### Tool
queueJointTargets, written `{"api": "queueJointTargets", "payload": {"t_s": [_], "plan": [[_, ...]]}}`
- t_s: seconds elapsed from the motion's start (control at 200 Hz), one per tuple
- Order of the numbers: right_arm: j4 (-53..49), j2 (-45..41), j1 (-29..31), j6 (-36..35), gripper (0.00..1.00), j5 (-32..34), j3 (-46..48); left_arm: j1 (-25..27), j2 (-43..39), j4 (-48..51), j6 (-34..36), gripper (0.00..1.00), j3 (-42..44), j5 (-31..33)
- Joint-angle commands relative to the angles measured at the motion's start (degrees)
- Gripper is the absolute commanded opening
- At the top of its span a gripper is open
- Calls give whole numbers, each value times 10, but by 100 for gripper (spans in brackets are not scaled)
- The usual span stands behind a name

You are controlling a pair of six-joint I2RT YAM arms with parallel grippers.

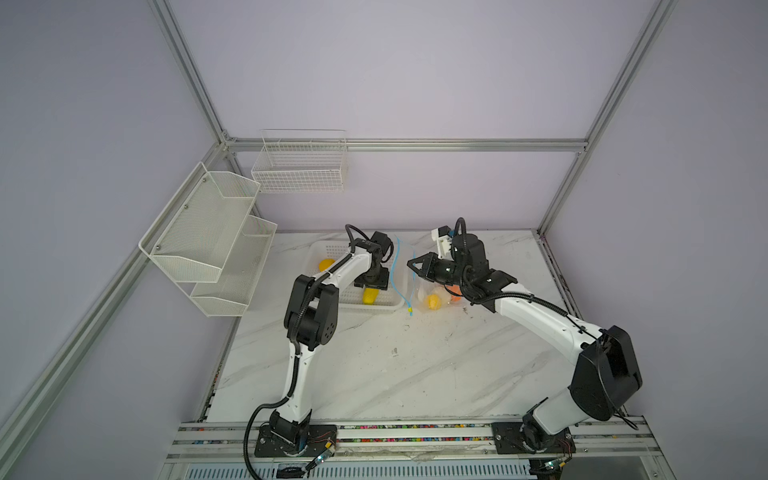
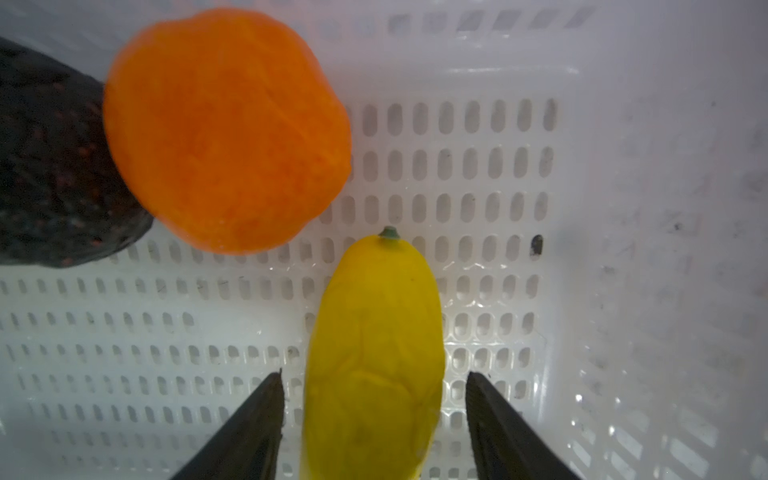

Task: Place the food in the zip-top bag and seal the zipper
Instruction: 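Lower the left gripper around the elongated yellow mango and close it, then lift the mango with the left gripper and carry it toward the bag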

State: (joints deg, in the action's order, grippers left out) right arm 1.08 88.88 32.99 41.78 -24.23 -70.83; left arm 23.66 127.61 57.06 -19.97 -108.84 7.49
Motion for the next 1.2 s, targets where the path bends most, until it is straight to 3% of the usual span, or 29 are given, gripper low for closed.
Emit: {"api": "queueJointTargets", "payload": {"t_s": [0.0, 0.13, 0.59, 1.195], "plan": [[13, -17, -3, 2, 0, 5, 5, 1, -6, 1, 6, 69, 15, 3], [13, -14, -3, 2, 0, 4, 4, 1, -8, 1, 5, 68, 21, 2], [12, -17, -3, 2, 0, 6, 4, 0, -25, 1, 7, 52, 28, 1], [11, -15, -3, 3, 0, 8, 1, -12, -82, -1, -1, 46, 42, -51]]}}
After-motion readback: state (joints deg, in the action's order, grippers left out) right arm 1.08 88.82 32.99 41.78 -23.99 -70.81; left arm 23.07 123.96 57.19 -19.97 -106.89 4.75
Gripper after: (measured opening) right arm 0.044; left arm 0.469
